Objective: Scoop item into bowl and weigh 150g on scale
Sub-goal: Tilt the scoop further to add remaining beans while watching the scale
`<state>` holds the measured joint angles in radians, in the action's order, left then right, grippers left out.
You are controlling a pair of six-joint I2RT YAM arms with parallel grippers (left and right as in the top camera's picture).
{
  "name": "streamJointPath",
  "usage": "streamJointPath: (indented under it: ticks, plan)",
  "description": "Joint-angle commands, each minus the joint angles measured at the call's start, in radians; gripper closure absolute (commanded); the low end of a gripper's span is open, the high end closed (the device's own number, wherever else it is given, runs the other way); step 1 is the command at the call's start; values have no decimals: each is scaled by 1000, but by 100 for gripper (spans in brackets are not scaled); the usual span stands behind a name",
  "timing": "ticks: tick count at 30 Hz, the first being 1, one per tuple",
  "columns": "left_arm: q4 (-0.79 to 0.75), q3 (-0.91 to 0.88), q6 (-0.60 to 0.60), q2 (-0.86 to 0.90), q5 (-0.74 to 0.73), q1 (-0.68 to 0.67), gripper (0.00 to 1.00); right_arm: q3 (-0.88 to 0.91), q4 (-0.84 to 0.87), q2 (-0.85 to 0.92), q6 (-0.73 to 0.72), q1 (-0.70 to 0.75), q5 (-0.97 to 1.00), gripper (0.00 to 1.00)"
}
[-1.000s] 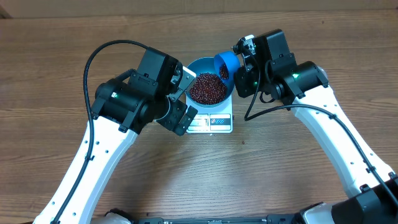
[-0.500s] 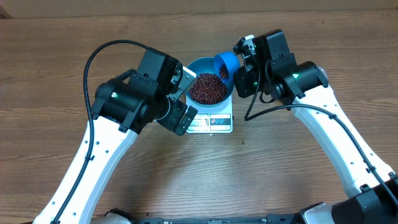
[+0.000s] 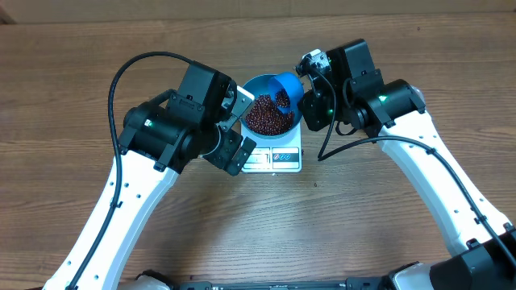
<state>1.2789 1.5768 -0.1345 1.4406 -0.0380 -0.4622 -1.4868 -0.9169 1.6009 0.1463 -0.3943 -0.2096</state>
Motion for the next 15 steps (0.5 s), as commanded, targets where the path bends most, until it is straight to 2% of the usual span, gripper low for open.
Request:
streamJointPath:
  ticks: [1, 9, 15]
  plan:
    - [-1, -2, -16, -3, -11, 4, 0, -31, 6, -22, 6, -4, 3, 96]
    - [-1, -2, -15, -3, -11, 4, 0, -31, 3, -22, -14, -4, 3, 96]
    - [-1, -2, -16, -3, -11, 4, 0, -31, 11, -22, -91, -4, 10, 96]
